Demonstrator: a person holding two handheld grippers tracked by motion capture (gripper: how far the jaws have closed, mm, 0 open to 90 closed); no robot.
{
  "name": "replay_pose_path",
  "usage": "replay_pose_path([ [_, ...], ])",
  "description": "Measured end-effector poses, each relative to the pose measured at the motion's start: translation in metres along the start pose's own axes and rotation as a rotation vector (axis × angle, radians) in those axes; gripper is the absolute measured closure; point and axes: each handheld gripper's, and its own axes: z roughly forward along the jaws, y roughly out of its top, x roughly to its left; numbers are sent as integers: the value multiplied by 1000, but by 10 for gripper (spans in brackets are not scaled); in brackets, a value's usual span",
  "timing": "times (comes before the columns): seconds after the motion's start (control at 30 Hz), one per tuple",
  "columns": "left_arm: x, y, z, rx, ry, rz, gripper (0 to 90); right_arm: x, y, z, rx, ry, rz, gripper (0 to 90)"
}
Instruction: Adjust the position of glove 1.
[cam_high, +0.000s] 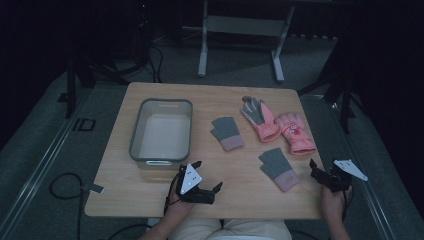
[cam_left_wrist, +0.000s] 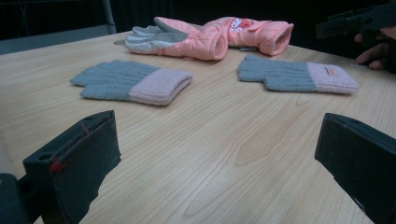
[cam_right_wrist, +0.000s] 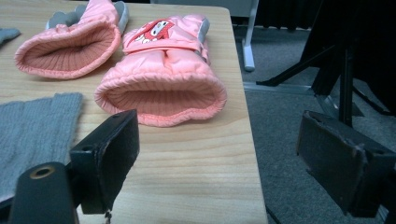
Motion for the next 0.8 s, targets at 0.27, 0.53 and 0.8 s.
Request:
replay_pose_path([
  [0.27, 0, 0, 0, 0, 4, 2, 0, 4, 1, 2, 22, -12, -43, 133],
  [0.53, 1, 0, 0, 3, -2, -4, 0, 7, 8, 5, 76, -3, -36, 130],
  [0.8, 0, 0, 0, 4, 0, 3, 0, 18, 42, -13, 41, -9, -41, 126],
])
